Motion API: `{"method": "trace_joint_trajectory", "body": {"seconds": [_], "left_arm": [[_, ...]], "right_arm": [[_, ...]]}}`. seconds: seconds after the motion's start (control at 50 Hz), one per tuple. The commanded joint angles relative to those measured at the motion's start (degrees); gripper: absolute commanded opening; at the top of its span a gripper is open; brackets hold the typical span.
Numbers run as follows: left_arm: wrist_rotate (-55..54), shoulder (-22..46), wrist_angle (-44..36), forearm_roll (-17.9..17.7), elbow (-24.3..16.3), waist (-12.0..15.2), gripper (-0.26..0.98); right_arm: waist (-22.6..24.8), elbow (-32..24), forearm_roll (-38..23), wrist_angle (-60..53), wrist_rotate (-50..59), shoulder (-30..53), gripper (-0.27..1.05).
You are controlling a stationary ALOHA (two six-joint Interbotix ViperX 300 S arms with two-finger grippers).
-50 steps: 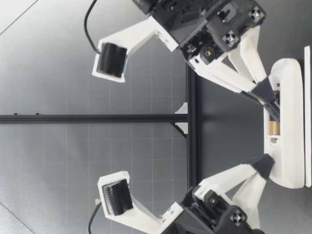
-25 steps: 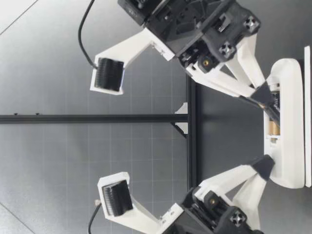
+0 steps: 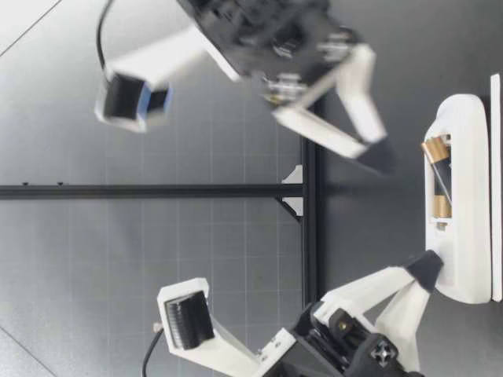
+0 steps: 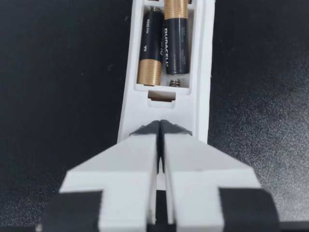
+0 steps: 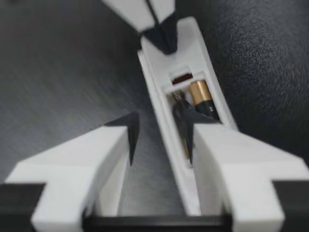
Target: Place the battery into the slot of the remote controller.
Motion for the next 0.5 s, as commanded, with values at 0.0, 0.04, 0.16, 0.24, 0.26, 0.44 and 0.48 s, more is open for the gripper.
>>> {"method": "trace_joint_trajectory", "body": {"seconds": [0.0, 0.04, 0.16, 0.24, 0.26, 0.44, 0.48], "left_arm": [[-0.1, -0.6, 0.4, -0.1, 0.2, -0.3, -0.15], [-0.1, -0.6, 0.4, -0.1, 0.2, -0.3, -0.15], [0.0, -0.6, 0.4, -0.1, 0.2, -0.2, -0.15], [0.0, -0.7, 0.4, -0.1, 0.2, -0.3, -0.15], [0.0, -0.7, 0.4, 0.0, 0.2, -0.2, -0.15], [-0.2, -0.6, 0.4, -0.2, 0.3, -0.3, -0.15], [-0.2, -0.7, 0.4, -0.2, 0.3, -0.3, -0.15]], "right_arm": [[0.1, 2.4, 2.8, -5.8, 7.9, -3.4, 0.43], [-0.1, 3.6, 4.3, -7.4, 12.1, -3.8, 0.41], [-0.6, 6.6, 5.7, -10.4, 25.2, -4.1, 0.28], [-1.1, 7.4, 5.7, -10.2, 30.8, -4.0, 0.18], [-1.2, 7.4, 5.7, -10.1, 31.8, -4.0, 0.15], [-2.0, 6.1, 5.7, -4.8, 36.6, -3.3, -0.04], [-2.1, 5.2, 5.7, -2.6, 36.9, -3.1, -0.08]]}}
